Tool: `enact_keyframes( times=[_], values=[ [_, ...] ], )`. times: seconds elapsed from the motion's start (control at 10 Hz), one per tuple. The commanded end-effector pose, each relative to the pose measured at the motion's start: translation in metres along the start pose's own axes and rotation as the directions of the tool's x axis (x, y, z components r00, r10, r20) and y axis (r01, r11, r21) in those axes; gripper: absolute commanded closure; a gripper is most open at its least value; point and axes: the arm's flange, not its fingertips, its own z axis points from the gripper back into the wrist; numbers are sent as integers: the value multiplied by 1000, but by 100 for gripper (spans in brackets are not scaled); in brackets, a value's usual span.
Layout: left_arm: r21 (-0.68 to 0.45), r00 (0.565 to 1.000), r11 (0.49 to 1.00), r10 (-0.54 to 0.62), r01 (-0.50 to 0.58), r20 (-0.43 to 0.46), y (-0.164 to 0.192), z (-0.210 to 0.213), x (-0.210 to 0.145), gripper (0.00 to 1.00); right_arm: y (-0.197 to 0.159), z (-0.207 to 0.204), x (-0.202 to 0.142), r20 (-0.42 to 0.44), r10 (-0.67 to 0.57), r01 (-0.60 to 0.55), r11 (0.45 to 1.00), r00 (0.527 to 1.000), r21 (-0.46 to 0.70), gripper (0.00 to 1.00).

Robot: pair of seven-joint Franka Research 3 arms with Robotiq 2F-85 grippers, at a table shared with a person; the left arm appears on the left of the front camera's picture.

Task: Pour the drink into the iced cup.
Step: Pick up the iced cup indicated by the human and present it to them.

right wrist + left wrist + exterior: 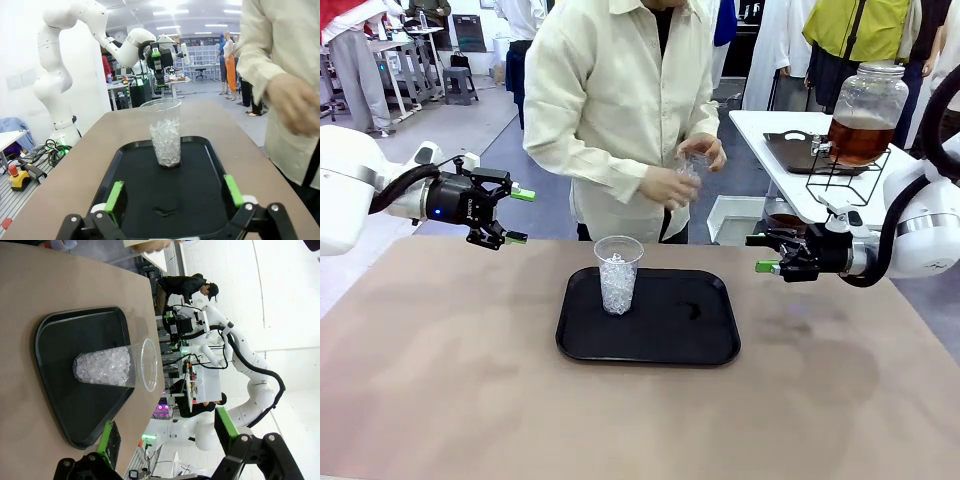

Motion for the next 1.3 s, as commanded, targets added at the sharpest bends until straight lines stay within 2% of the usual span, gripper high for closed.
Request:
enact_keyframes(
  times=[0.0, 1.2],
  values=[
    [6, 1000, 1000, -4, 4, -1, -1, 0, 0, 0, -1, -2, 2, 0, 5, -5, 1000, 1000, 3, 0],
    [6, 1000, 1000, -4, 4, -1, -1, 0, 0, 0, -1, -2, 2, 0, 5, -5, 1000, 1000, 3, 0]
  ],
)
